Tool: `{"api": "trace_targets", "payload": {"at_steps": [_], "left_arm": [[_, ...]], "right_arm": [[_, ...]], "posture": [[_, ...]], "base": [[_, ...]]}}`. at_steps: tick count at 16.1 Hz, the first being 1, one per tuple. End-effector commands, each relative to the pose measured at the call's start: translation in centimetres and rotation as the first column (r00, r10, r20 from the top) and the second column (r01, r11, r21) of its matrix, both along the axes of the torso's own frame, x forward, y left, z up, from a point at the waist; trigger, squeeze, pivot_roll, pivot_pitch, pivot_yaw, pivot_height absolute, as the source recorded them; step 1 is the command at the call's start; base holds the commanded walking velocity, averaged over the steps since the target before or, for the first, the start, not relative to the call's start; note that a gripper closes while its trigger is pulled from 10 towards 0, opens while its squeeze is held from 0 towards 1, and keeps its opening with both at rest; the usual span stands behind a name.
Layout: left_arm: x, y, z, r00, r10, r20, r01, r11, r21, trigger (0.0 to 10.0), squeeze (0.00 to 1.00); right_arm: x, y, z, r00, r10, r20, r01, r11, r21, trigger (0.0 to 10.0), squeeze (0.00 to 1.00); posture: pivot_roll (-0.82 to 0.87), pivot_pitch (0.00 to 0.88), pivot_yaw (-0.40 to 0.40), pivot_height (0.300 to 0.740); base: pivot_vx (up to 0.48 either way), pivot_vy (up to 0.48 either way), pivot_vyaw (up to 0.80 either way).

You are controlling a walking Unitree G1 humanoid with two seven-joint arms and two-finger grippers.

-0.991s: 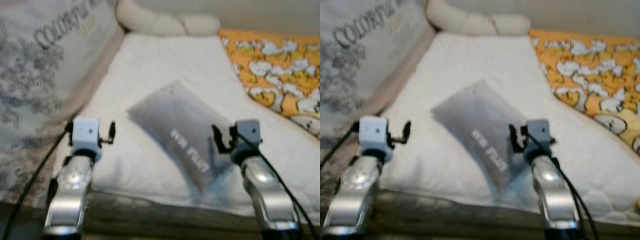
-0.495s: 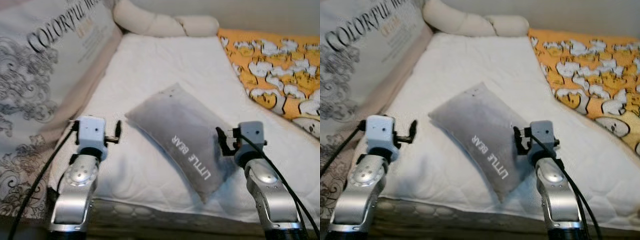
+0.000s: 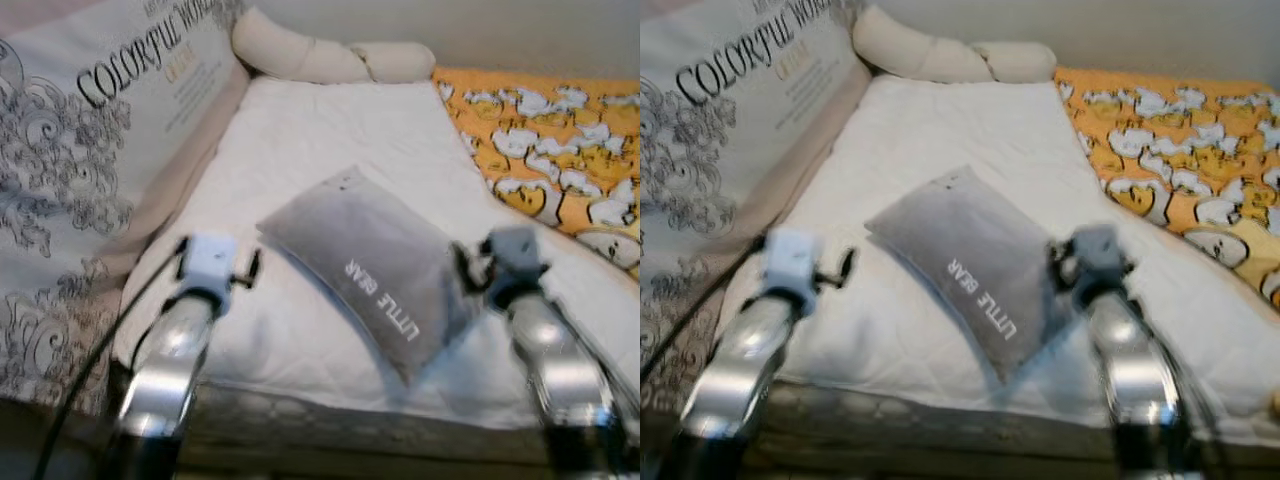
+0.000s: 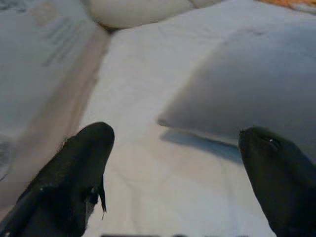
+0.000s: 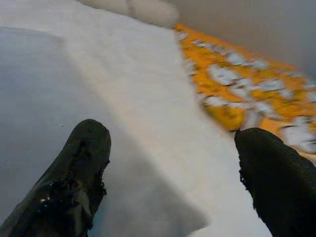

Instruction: Clean up the room

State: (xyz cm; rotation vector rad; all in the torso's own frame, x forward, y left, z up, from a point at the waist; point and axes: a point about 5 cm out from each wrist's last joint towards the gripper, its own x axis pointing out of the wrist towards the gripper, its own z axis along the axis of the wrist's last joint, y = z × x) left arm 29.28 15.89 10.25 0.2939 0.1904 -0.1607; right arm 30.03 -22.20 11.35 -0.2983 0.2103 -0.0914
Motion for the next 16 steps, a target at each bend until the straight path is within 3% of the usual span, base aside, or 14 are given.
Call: {"api": "trace_targets", "payload": {"at_steps": [1,3,4,6,9,10,11,12,13,15,16], "left_arm": [[0.4,-0.6,-0.8,0.997,-0.063,-0.046,0.065,0.997,0.037,10.0,0.00],[2.0,-2.2,-2.0,0.974,-0.180,-0.138,0.192,0.978,0.085,10.0,0.00],[2.3,-2.5,-2.3,0.968,-0.196,-0.156,0.213,0.972,0.096,10.0,0.00],[3.3,-4.7,-3.7,0.924,-0.275,-0.264,0.316,0.941,0.124,10.0,0.00],[3.5,-6.9,-4.2,0.884,-0.345,-0.314,0.390,0.917,0.090,10.0,0.00],[3.5,-8.9,-4.5,0.859,-0.389,-0.332,0.436,0.896,0.079,10.0,0.00],[3.5,-9.3,-4.6,0.853,-0.398,-0.337,0.446,0.892,0.075,10.0,0.00],[3.7,-10.9,-4.6,0.847,-0.412,-0.337,0.460,0.885,0.075,10.0,0.00],[3.7,-10.9,-4.6,0.847,-0.412,-0.337,0.460,0.885,0.075,10.0,0.00],[3.9,-12.3,-4.2,0.860,-0.405,-0.309,0.434,0.900,0.027,10.0,0.00],[4.0,-12.4,-4.0,0.869,-0.400,-0.293,0.418,0.908,0.000,10.0,0.00]], "right_arm": [[0.4,-1.3,-0.1,0.999,-0.043,-0.001,0.043,0.999,-0.029,10.0,0.00],[2.0,-3.9,0.6,0.995,-0.101,-0.001,0.101,0.991,-0.092,10.0,0.00],[2.2,-4.4,0.6,0.994,-0.109,-0.003,0.108,0.988,-0.109,10.0,0.00],[2.8,-6.3,-0.1,0.990,-0.131,-0.047,0.116,0.962,-0.247,10.0,0.00],[2.6,-7.0,-1.2,0.983,-0.130,-0.127,0.088,0.952,-0.293,10.0,0.00],[2.3,-6.5,-2.4,0.977,-0.078,-0.199,0.017,0.957,-0.291,10.0,0.00],[2.3,-6.2,-2.7,0.975,-0.059,-0.215,-0.006,0.958,-0.288,10.0,0.00],[2.1,-4.4,-3.8,0.966,0.028,-0.257,-0.080,0.978,-0.193,10.0,0.00],[2.1,-4.4,-3.8,0.966,0.028,-0.257,-0.080,0.978,-0.193,10.0,0.00],[1.3,-1.5,-5.2,0.931,0.192,-0.311,-0.218,0.975,-0.049,10.0,0.00],[1.1,-0.9,-5.5,0.917,0.233,-0.324,-0.249,0.969,-0.008,10.0,0.00]], "posture": [[0.07,0.000,-0.007,0.740],[0.06,0.000,-0.002,0.740],[0.06,0.000,-0.002,0.740],[0.04,0.000,0.007,0.740],[0.04,0.000,0.011,0.740],[0.03,0.000,0.010,0.740],[0.03,0.000,0.010,0.740],[0.03,0.000,0.011,0.740],[0.03,0.000,0.011,0.740],[0.03,0.000,0.004,0.740],[0.03,0.000,0.002,0.740]], "base": [[0.000,0.000,0.00],[0.000,0.000,0.00],[0.000,0.000,0.00],[0.000,0.000,0.00],[0.000,0.000,0.00],[0.000,0.000,0.00],[0.000,0.000,0.00],[0.000,0.000,0.00],[0.000,0.000,0.00],[0.000,0.000,0.00],[0.000,0.000,0.00]]}}
